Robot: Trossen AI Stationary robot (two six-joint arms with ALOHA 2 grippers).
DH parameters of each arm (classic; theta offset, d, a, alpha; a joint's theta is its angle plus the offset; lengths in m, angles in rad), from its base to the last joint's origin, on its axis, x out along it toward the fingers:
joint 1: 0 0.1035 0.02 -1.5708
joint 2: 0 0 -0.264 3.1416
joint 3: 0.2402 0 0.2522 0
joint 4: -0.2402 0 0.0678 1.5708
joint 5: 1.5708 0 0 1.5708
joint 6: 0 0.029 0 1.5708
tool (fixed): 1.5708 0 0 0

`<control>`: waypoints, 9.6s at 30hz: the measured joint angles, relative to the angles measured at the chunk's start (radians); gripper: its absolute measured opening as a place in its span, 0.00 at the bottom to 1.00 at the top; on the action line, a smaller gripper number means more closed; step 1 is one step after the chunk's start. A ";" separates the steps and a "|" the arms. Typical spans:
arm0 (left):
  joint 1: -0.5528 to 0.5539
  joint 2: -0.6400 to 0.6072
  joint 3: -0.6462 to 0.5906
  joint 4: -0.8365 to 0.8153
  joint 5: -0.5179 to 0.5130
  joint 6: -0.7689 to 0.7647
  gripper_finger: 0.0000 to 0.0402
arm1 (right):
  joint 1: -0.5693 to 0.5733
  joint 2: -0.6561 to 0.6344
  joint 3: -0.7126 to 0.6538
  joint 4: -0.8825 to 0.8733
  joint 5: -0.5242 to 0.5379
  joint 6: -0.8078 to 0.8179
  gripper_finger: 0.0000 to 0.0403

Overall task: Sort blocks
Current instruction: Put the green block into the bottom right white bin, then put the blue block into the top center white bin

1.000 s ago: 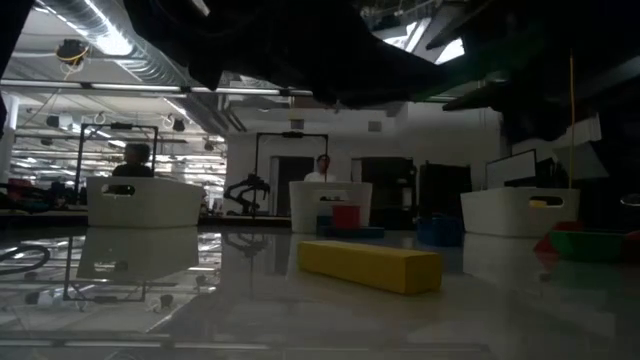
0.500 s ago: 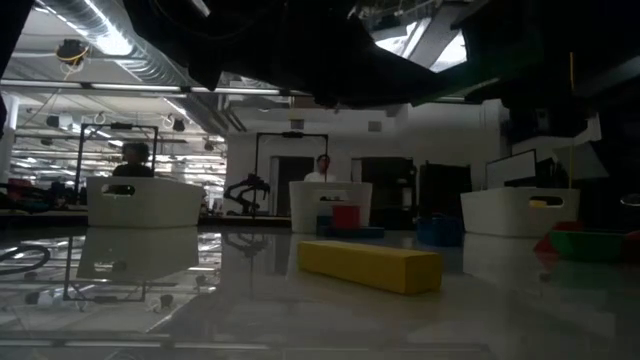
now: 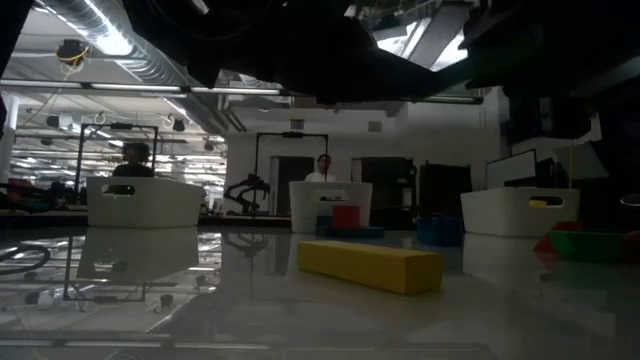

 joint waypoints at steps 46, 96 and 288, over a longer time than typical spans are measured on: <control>-0.055 0.000 -0.001 -0.170 -0.090 -0.301 0.48 | 0.033 -0.548 0.000 -0.832 -0.305 -0.136 0.16; 0.088 -0.009 0.109 -0.089 -0.257 -0.678 0.48 | 0.537 -0.383 0.000 -0.904 -0.341 0.157 0.48; 0.087 -0.538 -0.065 -1.130 -0.401 -0.662 0.48 | -0.361 0.378 0.226 -0.438 0.628 -0.074 0.34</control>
